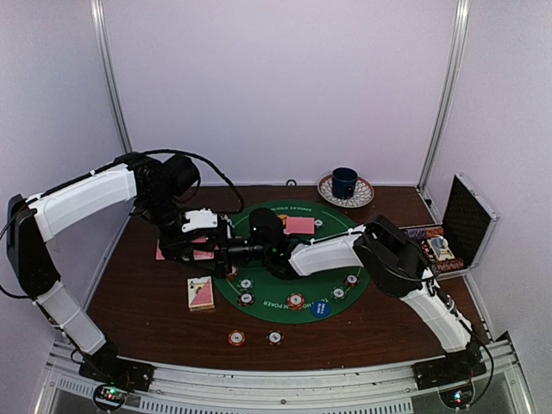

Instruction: Distribute texas hold em gaming equipment

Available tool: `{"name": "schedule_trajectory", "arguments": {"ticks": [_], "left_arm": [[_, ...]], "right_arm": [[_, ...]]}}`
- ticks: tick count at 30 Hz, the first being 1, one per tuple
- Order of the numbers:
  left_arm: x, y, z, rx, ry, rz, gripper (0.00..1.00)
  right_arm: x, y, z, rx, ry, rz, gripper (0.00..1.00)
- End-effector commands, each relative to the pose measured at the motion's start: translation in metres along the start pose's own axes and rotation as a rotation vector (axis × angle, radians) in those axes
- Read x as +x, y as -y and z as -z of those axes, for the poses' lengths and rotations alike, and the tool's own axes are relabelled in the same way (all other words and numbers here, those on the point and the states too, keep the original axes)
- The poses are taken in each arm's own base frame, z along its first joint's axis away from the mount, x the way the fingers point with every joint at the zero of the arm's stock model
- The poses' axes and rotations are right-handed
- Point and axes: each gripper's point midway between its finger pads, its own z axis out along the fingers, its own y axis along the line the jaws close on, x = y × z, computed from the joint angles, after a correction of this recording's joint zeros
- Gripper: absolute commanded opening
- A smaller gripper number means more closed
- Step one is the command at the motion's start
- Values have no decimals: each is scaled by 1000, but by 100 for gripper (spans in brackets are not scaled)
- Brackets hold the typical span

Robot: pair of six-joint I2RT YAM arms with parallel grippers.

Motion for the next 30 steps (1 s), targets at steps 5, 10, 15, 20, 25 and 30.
{"name": "schedule_trajectory", "arguments": {"ticks": [5,10,15,20,25,30], "left_arm": [[-5,-2,3,-1,17,11,0],[-3,-2,1,1,10,10,0],[-1,-2,2,-4,5,8,0],[-1,-2,3,-7,6,8,0],[-2,-2,4,-10,9,7,0],[-2,-2,3,-8,8,7,0]], "right_arm": [[-1,13,-9,85,-1,22,93],[-3,24,-8,143,11,27,91],[-5,29,-5,160,17,18,89],[-6,41,8,214,34,14,86],[-6,48,21,261,43,32,84],[-5,48,29,275,46,39,83]]}}
